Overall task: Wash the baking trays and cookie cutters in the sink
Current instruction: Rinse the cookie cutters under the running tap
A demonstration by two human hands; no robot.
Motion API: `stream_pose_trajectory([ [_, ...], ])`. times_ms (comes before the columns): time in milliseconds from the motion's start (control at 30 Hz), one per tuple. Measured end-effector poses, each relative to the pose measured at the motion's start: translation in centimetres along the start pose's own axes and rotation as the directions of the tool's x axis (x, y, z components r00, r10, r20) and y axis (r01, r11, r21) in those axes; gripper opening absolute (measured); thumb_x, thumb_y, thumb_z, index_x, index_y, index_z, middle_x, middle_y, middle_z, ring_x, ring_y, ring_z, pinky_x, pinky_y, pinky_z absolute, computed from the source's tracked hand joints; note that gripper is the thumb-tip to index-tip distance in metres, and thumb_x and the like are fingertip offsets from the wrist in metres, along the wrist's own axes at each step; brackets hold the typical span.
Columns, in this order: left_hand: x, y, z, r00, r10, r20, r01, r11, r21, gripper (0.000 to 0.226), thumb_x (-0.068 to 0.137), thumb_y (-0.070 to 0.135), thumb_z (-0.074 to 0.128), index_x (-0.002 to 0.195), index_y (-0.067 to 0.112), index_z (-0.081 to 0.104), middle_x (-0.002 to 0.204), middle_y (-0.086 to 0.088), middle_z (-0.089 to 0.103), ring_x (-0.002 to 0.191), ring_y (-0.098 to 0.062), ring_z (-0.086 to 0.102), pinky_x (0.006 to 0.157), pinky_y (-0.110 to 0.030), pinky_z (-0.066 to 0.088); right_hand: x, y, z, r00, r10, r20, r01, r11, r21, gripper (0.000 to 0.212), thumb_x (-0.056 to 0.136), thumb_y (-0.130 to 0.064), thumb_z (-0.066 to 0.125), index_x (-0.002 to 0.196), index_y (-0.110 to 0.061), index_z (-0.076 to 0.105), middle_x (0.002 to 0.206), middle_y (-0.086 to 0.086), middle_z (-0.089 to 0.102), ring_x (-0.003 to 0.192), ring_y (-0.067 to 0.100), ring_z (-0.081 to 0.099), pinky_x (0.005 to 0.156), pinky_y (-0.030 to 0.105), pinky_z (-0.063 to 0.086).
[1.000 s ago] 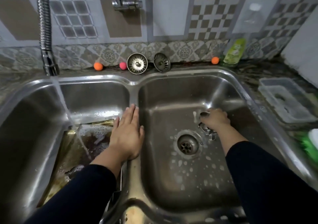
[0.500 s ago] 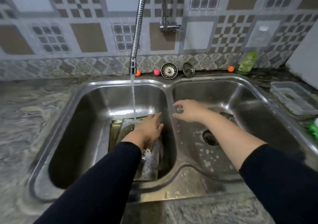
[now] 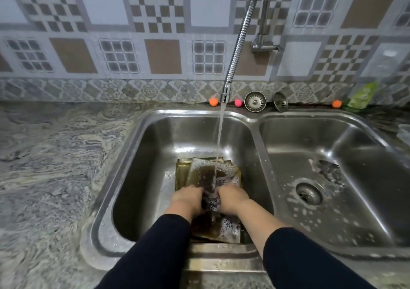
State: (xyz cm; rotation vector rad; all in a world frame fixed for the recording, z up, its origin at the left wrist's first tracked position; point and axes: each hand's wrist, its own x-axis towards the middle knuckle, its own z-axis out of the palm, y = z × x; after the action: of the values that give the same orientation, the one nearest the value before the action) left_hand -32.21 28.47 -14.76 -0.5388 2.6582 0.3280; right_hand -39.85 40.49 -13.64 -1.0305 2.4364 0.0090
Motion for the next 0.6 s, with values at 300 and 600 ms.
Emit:
stream_pose_trajectory([
  [300, 1.5, -0.8, 0.1, 0.996, -0.041, -0.081, 0.022, 0.976, -0.218, 0.056, 0.090, 0.021, 0.059, 0.142, 0.031, 0.041, 0.137, -0.003, 0.051, 0.119, -0.025, 0.055, 0.099, -0.038, 0.047, 1.1, 0.1, -1.4, 0.994, 0.103, -0.031, -0.087, 0.939, 0.334, 0.033, 0.086, -0.013, 0.065, 0.117, -0.024, 0.063, 0.120, 0.000, 0.061, 0.096, 0.016, 0.060, 0.079, 0.027, 0.048],
  [600, 2.7, -0.2, -2.3, 0.983, -0.127, -0.129, -0.004, 0.699, -0.715, 0.039, 0.097, 0.024, 0.043, 0.134, 0.036, 0.050, 0.130, -0.003, 0.059, 0.100, -0.019, 0.062, 0.090, -0.039, 0.050, 1.9, -0.8, -6.6, 0.955, 0.242, -0.171, -0.003, 0.585, 0.811, 0.028, 0.089, 0.002, 0.057, 0.112, -0.012, 0.062, 0.097, 0.002, 0.065, 0.079, 0.013, 0.060, 0.069, 0.021, 0.053],
])
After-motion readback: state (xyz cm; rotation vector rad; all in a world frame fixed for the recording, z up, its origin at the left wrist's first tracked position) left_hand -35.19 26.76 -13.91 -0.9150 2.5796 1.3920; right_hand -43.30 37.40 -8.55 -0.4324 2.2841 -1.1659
